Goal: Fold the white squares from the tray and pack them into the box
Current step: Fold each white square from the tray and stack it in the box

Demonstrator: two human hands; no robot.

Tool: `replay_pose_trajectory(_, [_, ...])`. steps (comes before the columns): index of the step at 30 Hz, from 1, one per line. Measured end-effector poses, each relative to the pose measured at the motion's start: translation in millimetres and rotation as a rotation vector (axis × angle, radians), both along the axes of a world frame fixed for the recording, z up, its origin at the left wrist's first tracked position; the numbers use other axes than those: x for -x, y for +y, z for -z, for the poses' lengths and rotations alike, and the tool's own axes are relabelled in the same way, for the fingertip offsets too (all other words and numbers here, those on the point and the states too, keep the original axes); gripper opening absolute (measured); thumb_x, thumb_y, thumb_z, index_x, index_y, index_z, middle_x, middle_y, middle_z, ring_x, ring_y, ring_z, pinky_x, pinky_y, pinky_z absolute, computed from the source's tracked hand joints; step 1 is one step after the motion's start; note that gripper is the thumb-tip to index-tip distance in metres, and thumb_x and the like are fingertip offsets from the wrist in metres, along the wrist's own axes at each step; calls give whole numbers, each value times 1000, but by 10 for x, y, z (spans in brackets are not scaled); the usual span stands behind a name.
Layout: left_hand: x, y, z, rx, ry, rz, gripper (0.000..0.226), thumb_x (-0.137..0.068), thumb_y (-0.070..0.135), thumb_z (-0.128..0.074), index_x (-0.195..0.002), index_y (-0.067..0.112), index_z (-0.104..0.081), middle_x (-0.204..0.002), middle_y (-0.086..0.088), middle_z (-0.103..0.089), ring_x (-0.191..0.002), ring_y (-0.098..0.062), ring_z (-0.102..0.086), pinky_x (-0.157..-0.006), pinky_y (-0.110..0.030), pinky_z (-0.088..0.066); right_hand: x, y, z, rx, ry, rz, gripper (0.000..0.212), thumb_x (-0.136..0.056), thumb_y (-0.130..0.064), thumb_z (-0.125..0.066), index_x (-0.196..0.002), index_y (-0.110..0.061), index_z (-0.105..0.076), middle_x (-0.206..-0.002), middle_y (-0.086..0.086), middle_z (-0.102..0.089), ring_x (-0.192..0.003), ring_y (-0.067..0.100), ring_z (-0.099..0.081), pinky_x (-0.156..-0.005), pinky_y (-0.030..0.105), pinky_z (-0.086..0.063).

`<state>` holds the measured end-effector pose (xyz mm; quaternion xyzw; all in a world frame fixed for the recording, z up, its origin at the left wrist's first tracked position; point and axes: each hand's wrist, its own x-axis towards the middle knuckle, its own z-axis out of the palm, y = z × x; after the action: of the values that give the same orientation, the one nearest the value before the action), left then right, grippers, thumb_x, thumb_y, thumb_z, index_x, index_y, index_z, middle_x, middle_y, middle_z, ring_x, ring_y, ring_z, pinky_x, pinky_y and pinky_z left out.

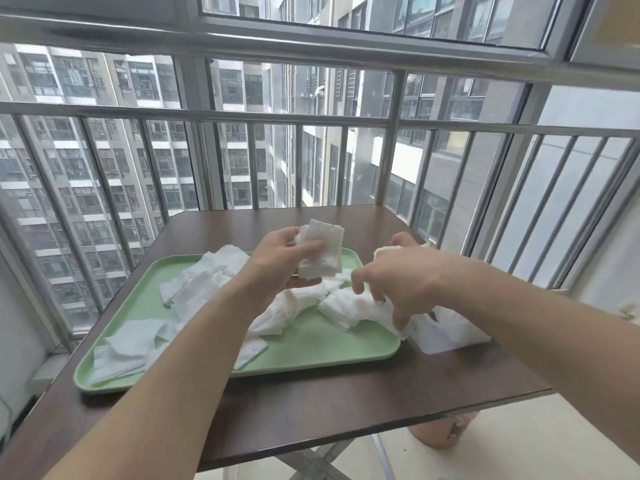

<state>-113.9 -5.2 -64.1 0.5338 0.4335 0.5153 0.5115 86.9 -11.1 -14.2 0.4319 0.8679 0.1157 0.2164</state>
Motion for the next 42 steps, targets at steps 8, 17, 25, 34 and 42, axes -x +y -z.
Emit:
replay_pose_trajectory(8, [5, 3, -6, -13, 22, 3, 20, -96, 16, -65, -115, 10, -68, -102, -9, -71, -88, -21, -72, -74, -37, -61, 8, 36, 38, 112, 117, 54, 58, -82, -23, -78, -130, -37, -49, -111, -14, -63, -109, 20, -35, -64, 20, -24])
replay_pose_trajectory(17, [31, 10, -27, -6, 20, -28, 22, -95, 18, -66, -116, 11, -67, -103, -10, -70, -89, -21, -71, -70, -33, -59, 87, 191, -99, 234, 598, 80, 30, -82, -22, -80, -107, -30, -66, -92, -13, -64, -81, 7, -62, -70, 25, -52])
replay_pose_trajectory(25, [45, 9, -33, -7, 17, -30, 18, -96, 19, -65, -113, 12, -68, -101, -8, -71, -87, -19, -71, -70, -32, -59, 222, 309, 73, 135, 397, 120, 51, -72, -36, -88, -116, -32, -62, -95, -15, -58, -90, 14, -56, -80, 32, -44])
replay_pose_trajectory(34, [54, -4, -50, -2, 9, -37, 20, -96, 18, -65, -115, 12, -67, -101, -7, -71, -85, -18, -71, -67, -30, -58, 293, 341, 118, 104, 172, 134, 76, -63, -51, -89, -129, -41, -53, -121, -8, -62, -109, 23, -48, -100, 40, -32])
replay_pose_trajectory(42, [53, -8, -48, 17, 15, -68, 16, -96, 18, -65, -111, 14, -67, -104, -9, -70, -87, -19, -71, -69, -32, -60, 220, 251, 10, 17, 208, 74, 58, -69, -50, -86, -116, -30, -57, -100, -11, -62, -92, 16, -49, -89, 37, -30])
